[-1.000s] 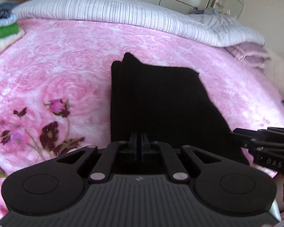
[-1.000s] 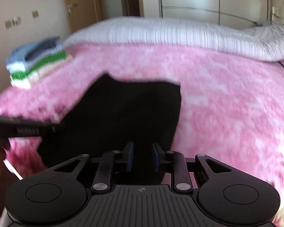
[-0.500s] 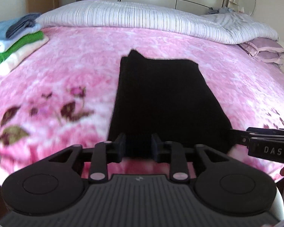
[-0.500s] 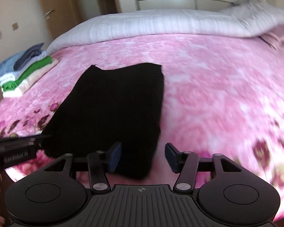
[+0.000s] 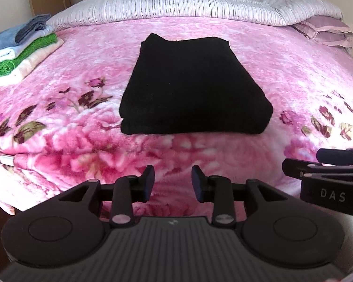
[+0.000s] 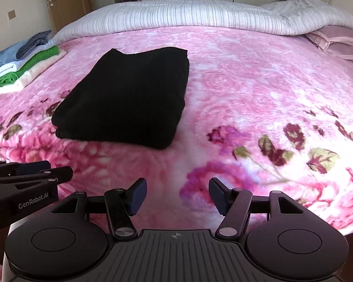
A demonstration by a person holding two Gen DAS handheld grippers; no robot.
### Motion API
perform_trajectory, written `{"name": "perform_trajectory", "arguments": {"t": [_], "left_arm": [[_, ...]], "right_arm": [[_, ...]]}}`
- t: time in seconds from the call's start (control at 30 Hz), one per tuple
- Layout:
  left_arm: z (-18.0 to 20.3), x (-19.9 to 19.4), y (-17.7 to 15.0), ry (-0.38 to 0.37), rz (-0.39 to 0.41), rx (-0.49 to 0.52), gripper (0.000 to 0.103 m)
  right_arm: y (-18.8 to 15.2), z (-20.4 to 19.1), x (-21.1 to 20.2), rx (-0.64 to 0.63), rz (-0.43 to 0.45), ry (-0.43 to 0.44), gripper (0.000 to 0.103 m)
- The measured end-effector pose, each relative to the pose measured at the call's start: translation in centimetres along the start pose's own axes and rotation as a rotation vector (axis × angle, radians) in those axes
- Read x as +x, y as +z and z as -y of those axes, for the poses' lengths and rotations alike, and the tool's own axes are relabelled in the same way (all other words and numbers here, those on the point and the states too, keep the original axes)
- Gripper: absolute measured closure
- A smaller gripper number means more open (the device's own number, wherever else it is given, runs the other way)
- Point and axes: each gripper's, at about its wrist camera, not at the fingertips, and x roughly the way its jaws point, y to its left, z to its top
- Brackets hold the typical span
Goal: Fold clothes
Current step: 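Pull both open grippers back from the folded black square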
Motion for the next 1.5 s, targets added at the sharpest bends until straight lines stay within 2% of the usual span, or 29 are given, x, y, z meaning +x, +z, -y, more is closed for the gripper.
{"name": "perform_trajectory", "arguments": {"t": [0.37, 0.7, 0.93, 1.2, 1.5], "left_arm": [[-0.3, -4.1, -1.1, 0.015, 0.073, 0.008, 0.071], [-0.6, -8.6, -2.2, 0.004, 0.158, 0.008, 0.067], [-0.6, -10.4, -2.6, 0.020, 0.191, 0.013, 0.067], [-0.4, -10.3, -2.1, 0.049, 0.188, 0.025, 0.064], [0.1, -8.4, -1.4, 0.073, 0.144, 0.039, 0.064]], "right_arm": [[-1.4, -1.9, -3.2, -0.033, 0.030, -0.005, 0.040], [-2.2, -3.7, -7.7, -0.081, 0.126, -0.011, 0.040], [-2.6, -4.4, -9.6, -0.105, 0.178, -0.007, 0.039], [-2.3, -4.5, -9.2, -0.123, 0.182, 0.006, 0.038], [-1.8, -3.9, -7.1, -0.125, 0.145, 0.017, 0.037]]}}
